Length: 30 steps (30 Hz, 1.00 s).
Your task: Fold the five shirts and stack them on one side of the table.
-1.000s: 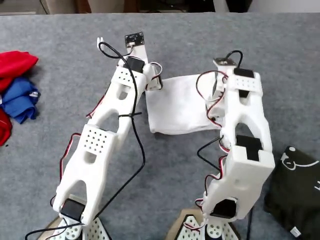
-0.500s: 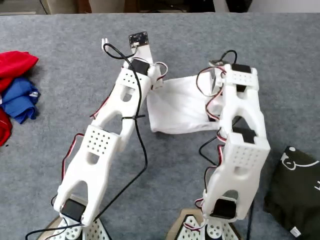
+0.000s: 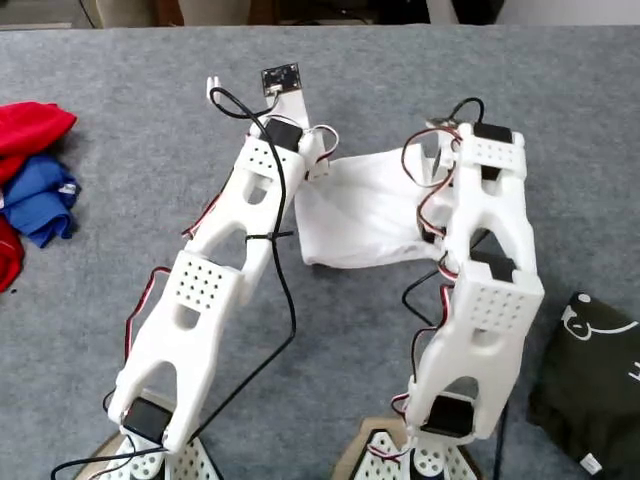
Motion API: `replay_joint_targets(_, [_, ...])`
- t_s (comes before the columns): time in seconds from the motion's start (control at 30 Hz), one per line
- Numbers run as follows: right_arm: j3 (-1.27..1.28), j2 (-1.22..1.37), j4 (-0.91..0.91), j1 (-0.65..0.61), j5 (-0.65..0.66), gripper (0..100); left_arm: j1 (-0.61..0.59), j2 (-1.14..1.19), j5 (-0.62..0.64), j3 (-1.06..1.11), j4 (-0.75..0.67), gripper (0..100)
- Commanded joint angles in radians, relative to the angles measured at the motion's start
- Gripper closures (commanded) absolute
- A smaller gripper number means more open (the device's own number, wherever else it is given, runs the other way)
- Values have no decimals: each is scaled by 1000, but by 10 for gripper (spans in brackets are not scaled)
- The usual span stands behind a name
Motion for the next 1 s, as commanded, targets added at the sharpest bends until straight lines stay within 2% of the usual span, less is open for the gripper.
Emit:
replay_joint_targets(0.0, [-7, -177, 44, 10, -5, 995, 48, -90, 5, -141, 132, 982])
replay_joint_targets(0.1, [28, -275, 61, 22, 3, 995, 84, -120, 8, -264, 199, 982])
replay_joint_targets(0.27, [131, -467, 68, 114, 48, 995, 155, -160, 8, -400, 273, 982])
replay_joint_targets(0.53, [315, -716, 58, 286, 157, 995, 259, -225, 23, -428, 261, 982])
replay_joint_targets(0.6, [367, -720, 12, 285, 153, 995, 247, -229, 23, -428, 253, 982])
replay_joint_targets(0.77, [464, -670, -187, 173, 146, 995, 137, -237, 20, -433, 252, 982])
replay_joint_targets(0.97, [377, -486, -282, 111, 97, 995, 6, -225, 18, -427, 252, 982])
